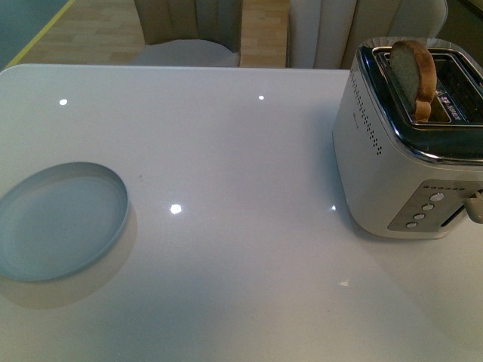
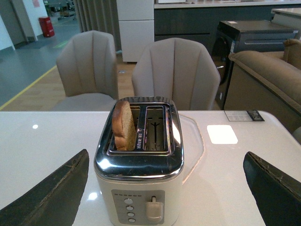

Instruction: Left arm holds plate, right arm toasts bread

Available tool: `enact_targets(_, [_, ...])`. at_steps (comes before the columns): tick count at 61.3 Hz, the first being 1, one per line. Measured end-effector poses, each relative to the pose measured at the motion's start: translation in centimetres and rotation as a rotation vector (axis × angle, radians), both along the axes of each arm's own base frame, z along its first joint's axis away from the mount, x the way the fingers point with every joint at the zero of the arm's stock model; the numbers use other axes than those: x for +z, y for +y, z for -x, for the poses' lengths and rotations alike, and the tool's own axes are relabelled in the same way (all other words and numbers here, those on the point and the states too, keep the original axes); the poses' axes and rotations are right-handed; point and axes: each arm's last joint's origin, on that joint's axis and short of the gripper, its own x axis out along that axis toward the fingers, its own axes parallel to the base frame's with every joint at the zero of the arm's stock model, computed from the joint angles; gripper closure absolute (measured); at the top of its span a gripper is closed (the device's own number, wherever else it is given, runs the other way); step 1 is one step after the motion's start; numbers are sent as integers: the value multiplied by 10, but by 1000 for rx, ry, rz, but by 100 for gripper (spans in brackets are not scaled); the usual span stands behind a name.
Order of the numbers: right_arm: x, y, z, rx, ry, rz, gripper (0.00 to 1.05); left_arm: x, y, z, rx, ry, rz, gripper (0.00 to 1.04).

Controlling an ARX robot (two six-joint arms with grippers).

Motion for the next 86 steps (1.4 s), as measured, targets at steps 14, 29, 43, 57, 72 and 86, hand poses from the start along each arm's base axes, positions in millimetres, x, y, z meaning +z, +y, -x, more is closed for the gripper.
enact_targets(14, [0, 0, 0, 0, 0, 0, 9, 0, 0, 6, 0, 0, -2, 102])
enact_targets(29, [0, 0, 0, 0, 0, 0, 9, -5, 0, 15, 0, 35, -2, 102])
enact_targets(43, [0, 0, 0, 0, 0, 0, 9, -3, 0, 20, 0, 5, -2, 102])
enact_targets(57, [0, 0, 0, 0, 0, 0, 9, -3, 0, 20, 0, 5, -2, 102])
enact_targets(72, [0, 0, 0, 0, 0, 0, 9, -3, 0, 20, 0, 5, -2, 69])
enact_targets(86, [0, 0, 0, 0, 0, 0, 9, -3, 0, 20, 0, 5, -2, 24])
